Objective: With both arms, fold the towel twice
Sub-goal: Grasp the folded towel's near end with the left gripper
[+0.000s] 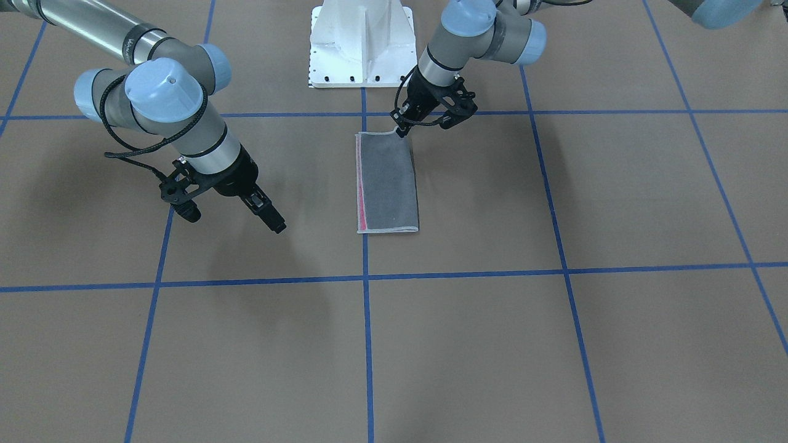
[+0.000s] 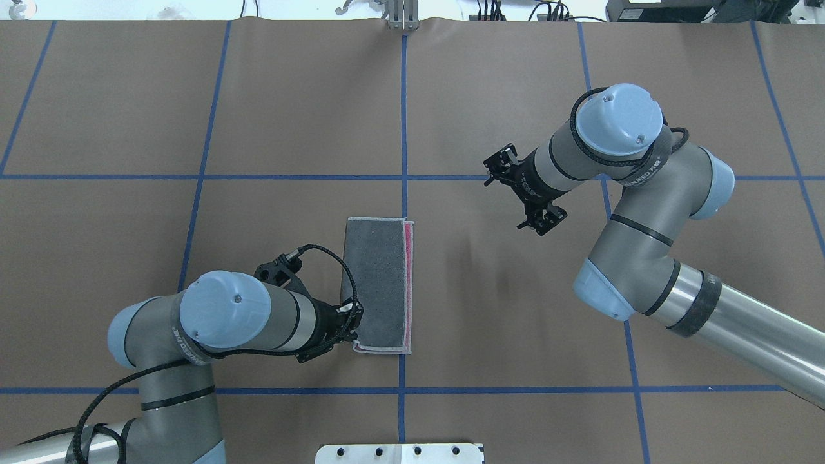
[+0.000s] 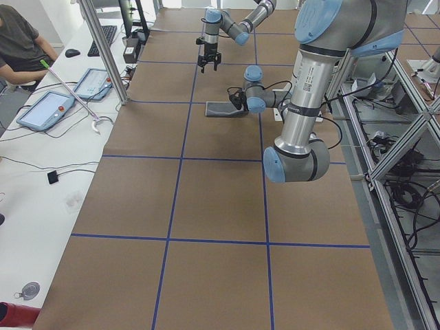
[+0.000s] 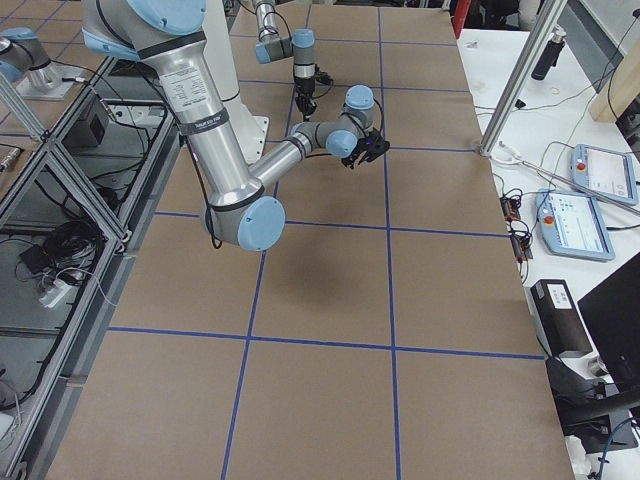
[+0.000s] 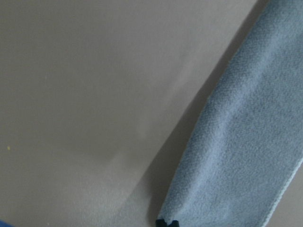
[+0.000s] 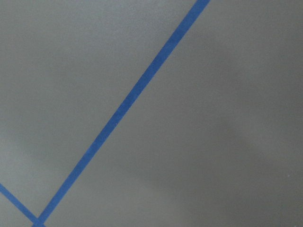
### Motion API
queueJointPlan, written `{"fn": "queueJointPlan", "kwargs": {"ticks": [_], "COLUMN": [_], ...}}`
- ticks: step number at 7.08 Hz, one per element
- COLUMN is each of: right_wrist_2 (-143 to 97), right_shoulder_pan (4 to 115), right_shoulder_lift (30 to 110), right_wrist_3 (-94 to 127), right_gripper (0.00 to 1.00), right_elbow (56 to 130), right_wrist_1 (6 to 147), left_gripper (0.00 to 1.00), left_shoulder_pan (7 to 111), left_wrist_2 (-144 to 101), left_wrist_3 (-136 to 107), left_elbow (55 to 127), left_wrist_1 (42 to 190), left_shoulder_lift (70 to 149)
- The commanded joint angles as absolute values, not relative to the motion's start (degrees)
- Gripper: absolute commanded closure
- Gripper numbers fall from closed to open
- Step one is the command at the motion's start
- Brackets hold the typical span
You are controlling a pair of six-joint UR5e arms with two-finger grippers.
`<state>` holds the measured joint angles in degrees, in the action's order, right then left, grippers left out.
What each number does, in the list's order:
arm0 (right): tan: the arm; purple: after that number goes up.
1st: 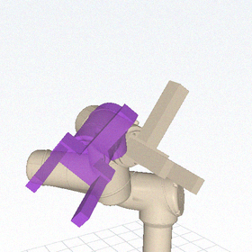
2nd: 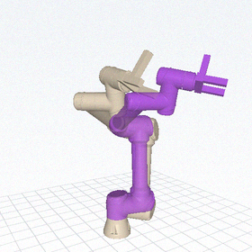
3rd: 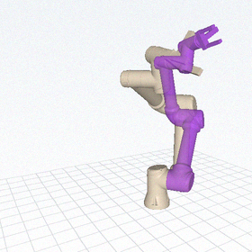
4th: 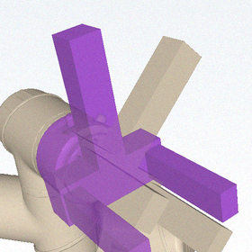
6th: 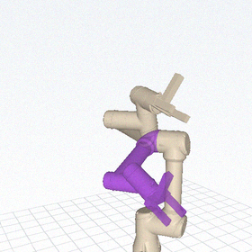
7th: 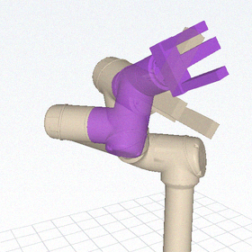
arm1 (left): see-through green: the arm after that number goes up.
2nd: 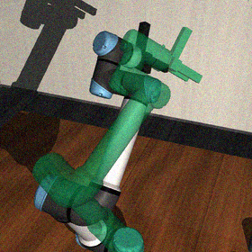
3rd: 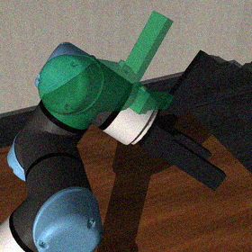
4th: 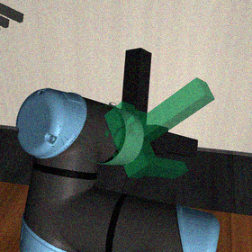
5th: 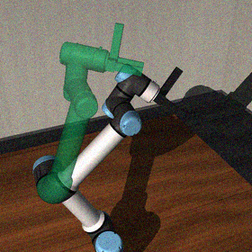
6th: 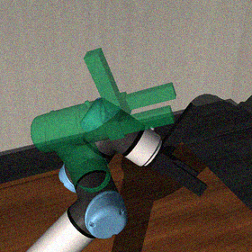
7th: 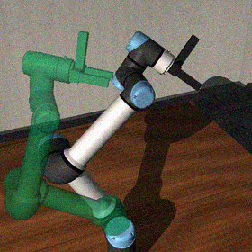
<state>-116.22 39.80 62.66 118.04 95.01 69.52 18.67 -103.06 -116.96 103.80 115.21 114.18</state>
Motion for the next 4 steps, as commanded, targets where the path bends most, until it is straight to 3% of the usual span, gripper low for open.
{"fn": "queueJointPlan", "kwargs": {"ticks": [1,4], "right_wrist_2": [-116.19,-116.02], "right_shoulder_pan": [39.73,39.64], "right_shoulder_lift": [62.67,62.58], "right_wrist_3": [118.04,117.86], "right_gripper": [0.00,0.00], "right_elbow": [95.01,94.92], "right_wrist_1": [69.52,69.52], "left_gripper": [1.00,1.00], "left_shoulder_pan": [21.44,21.45], "left_wrist_2": [-104.76,-105.64], "left_wrist_3": [-111.20,-105.67], "left_elbow": [103.45,103.01], "left_wrist_1": [115.22,115.14], "left_shoulder_lift": [114.08,114.08]}}
